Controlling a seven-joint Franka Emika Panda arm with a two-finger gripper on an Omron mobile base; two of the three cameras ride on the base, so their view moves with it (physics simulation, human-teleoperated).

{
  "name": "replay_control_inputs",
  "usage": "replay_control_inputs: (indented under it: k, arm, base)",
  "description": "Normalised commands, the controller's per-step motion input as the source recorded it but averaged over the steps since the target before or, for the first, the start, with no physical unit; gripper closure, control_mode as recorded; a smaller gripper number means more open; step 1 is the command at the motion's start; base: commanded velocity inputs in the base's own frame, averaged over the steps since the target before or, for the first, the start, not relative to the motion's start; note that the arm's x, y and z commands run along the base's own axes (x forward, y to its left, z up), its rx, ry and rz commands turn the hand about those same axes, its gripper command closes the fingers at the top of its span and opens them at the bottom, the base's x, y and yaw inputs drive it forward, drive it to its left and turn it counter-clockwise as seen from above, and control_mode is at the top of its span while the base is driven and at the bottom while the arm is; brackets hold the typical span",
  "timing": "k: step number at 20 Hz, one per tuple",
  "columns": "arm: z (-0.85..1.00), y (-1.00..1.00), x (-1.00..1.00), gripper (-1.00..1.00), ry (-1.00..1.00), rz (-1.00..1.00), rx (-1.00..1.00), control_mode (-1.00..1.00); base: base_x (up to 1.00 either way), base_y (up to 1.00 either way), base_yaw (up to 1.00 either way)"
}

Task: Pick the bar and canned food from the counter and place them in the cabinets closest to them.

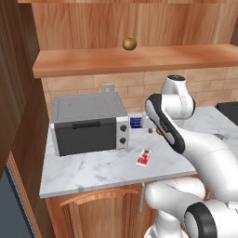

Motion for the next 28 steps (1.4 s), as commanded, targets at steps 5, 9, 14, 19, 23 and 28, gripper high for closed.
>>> replay_control_inputs:
  k: [5, 9, 14, 19, 23, 28]
  arm:
    - [-0.21, 0.06, 0.08, -1.0, 0.0, 0.0, 0.0, -1.0]
    - [-0.23, 0.04, 0.11, -1.0, 0.0, 0.0, 0.0, -1.0]
    - [-0.26, 0.04, 0.11, -1.0, 0.0, 0.0, 0.0, -1.0]
    - [-0.28, 0.04, 0.1, -1.0, 0.0, 0.0, 0.0, -1.0]
    - [-0.3, 0.03, 0.07, -1.0, 0.0, 0.0, 0.0, -1.0]
    - [-0.3, 0.04, 0.02, -1.0, 0.0, 0.0, 0.0, -1.0]
  base:
    - [0.0, 0.0, 0.0]
    - [0.0, 0.0, 0.0]
    - [0.0, 0.0, 0.0]
    - [0.0, 0.0, 0.0]
    - [0.0, 0.0, 0.0]
    - [0.0, 0.0, 0.0]
